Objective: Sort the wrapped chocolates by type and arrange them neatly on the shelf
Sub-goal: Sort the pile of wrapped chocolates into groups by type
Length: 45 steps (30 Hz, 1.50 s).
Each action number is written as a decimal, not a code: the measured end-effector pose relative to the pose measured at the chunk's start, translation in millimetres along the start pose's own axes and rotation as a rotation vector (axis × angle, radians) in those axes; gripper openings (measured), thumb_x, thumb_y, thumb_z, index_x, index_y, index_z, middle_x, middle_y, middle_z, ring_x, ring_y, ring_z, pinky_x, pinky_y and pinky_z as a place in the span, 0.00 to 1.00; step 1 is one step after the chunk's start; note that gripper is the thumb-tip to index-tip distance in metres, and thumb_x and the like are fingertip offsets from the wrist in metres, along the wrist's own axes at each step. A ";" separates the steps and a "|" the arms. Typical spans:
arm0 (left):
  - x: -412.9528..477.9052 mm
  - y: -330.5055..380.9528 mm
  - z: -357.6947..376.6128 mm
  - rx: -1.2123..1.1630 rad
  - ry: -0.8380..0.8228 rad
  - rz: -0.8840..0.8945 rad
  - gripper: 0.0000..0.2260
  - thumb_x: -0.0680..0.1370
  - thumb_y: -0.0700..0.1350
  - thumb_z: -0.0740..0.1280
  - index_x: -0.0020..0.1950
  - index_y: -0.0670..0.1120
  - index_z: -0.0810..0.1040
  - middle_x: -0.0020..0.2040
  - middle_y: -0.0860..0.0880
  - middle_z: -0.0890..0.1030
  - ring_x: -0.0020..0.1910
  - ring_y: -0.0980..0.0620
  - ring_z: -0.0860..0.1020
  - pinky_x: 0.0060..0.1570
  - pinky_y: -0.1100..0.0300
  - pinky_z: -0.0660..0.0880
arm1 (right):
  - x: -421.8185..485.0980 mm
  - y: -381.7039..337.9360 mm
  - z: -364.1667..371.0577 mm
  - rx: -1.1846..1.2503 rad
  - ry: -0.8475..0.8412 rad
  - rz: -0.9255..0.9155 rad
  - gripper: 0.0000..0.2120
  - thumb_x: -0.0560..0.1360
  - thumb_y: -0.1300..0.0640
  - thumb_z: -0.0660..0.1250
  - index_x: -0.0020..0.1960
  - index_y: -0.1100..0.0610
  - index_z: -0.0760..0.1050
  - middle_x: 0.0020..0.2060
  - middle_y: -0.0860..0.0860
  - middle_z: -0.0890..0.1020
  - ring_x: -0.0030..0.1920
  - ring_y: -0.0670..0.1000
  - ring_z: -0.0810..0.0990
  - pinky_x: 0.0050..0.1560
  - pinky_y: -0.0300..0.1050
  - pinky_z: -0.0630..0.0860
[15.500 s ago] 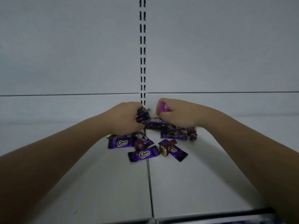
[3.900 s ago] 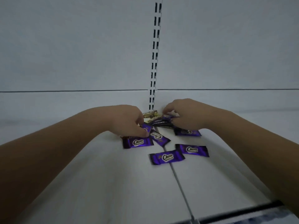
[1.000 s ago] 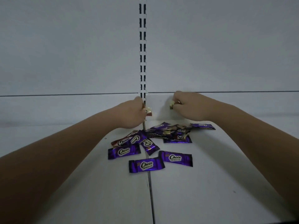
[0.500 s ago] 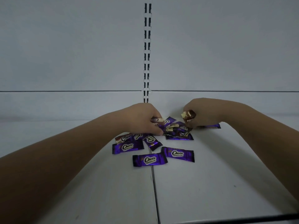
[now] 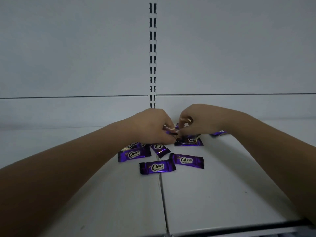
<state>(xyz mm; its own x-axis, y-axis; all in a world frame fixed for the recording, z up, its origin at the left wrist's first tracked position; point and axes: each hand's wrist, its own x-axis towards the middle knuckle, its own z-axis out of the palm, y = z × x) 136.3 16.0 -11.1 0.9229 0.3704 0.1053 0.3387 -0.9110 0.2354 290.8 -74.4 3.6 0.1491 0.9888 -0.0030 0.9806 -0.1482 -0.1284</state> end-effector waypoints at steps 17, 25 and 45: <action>-1.8 -0.4 -16.3 -0.263 0.143 -0.054 0.13 0.81 0.45 0.59 0.40 0.40 0.75 0.31 0.48 0.73 0.27 0.54 0.68 0.28 0.66 0.64 | -4.6 1.2 -12.6 0.014 0.242 -0.033 0.09 0.78 0.56 0.59 0.52 0.58 0.75 0.43 0.48 0.75 0.44 0.50 0.71 0.40 0.43 0.66; -3.9 -6.2 -18.2 -0.072 0.010 -0.102 0.14 0.76 0.57 0.65 0.44 0.46 0.73 0.36 0.51 0.72 0.34 0.53 0.69 0.34 0.60 0.65 | -16.3 -1.8 -18.8 -0.081 -0.161 -0.004 0.13 0.67 0.49 0.75 0.41 0.49 0.70 0.38 0.47 0.73 0.36 0.49 0.71 0.36 0.44 0.67; -24.4 -41.5 -27.9 0.088 -0.272 -0.233 0.16 0.72 0.58 0.70 0.51 0.48 0.82 0.38 0.47 0.79 0.34 0.51 0.72 0.35 0.59 0.66 | -11.5 -6.6 -5.9 -0.110 -0.018 -0.106 0.09 0.78 0.48 0.61 0.41 0.50 0.72 0.39 0.47 0.76 0.41 0.49 0.74 0.38 0.41 0.69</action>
<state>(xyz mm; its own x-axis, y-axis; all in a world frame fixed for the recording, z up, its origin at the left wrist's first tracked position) 94.6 49.9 3.5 0.8301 0.5186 -0.2051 0.5491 -0.8243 0.1379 283.4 -84.9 10.3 0.0425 0.9990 -0.0128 0.9989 -0.0427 -0.0197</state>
